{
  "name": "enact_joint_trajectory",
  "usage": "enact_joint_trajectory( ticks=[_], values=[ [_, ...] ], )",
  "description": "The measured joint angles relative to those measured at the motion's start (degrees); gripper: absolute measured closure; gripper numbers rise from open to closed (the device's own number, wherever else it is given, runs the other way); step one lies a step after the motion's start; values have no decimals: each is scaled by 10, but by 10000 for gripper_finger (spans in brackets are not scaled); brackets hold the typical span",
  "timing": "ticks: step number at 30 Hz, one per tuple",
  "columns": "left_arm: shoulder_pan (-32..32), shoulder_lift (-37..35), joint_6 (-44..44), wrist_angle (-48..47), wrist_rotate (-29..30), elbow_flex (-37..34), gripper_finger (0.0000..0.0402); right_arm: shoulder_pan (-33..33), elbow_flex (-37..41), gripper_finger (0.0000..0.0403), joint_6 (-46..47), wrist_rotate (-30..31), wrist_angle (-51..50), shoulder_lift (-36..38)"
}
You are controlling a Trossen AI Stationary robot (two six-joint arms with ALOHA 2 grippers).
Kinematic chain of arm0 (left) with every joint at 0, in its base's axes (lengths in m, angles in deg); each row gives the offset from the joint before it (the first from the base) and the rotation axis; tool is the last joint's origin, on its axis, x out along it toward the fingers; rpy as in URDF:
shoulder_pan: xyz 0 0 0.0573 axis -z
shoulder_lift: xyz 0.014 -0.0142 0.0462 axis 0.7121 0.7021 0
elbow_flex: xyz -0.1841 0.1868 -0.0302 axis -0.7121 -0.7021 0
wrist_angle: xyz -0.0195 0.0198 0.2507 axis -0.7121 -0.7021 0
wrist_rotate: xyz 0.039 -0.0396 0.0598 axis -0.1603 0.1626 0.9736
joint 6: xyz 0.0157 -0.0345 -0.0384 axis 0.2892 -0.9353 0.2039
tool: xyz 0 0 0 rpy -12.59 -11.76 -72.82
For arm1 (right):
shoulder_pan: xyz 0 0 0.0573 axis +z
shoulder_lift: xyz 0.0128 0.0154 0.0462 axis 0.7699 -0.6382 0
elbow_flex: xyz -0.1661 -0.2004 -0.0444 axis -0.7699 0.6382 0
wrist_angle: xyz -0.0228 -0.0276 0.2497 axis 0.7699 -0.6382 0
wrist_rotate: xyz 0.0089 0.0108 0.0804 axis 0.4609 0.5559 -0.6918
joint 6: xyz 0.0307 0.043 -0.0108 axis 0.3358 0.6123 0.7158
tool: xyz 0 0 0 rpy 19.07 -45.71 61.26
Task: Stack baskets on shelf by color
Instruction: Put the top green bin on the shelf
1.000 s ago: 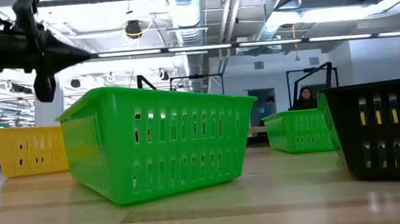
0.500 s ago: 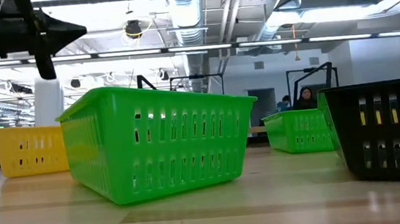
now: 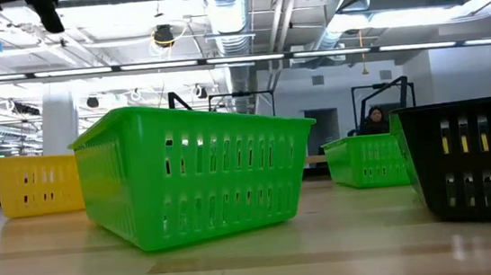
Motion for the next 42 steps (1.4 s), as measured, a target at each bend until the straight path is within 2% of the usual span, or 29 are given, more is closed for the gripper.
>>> enact_joint_trajectory(
  ticks=[4, 7, 10, 13, 17, 19, 25, 31, 37, 42],
  values=[
    [0, 18, 2, -51, 0, 28, 402, 0, -165, 294, 64, 62, -236, -94],
    [0, 29, 2, -63, 0, 35, 401, 0, -271, 272, 136, 80, -427, -152],
    [0, 30, 2, -66, 0, 35, 401, 0, -345, 252, 238, 70, -598, -207],
    [0, 30, 4, -66, 0, 35, 401, 1, -372, 243, 340, 29, -714, -251],
    [0, 30, 14, -66, 5, 35, 401, 3, -340, 242, 370, -71, -683, -283],
    [0, 30, 17, -69, 5, 35, 402, 10, -321, 244, 372, -99, -681, -303],
    [0, 30, 17, -73, 5, 35, 401, 4, -251, 249, 359, -100, -709, -387],
    [0, 30, 5, -90, 5, 35, 401, -33, -204, 246, 235, -92, -607, -475],
    [0, 30, -19, -101, -12, 35, 401, -103, -203, 245, 86, -171, -489, -557],
    [0, 30, -46, -107, -37, 35, 401, -156, -202, 248, 2, -253, -456, -606]
  ],
)
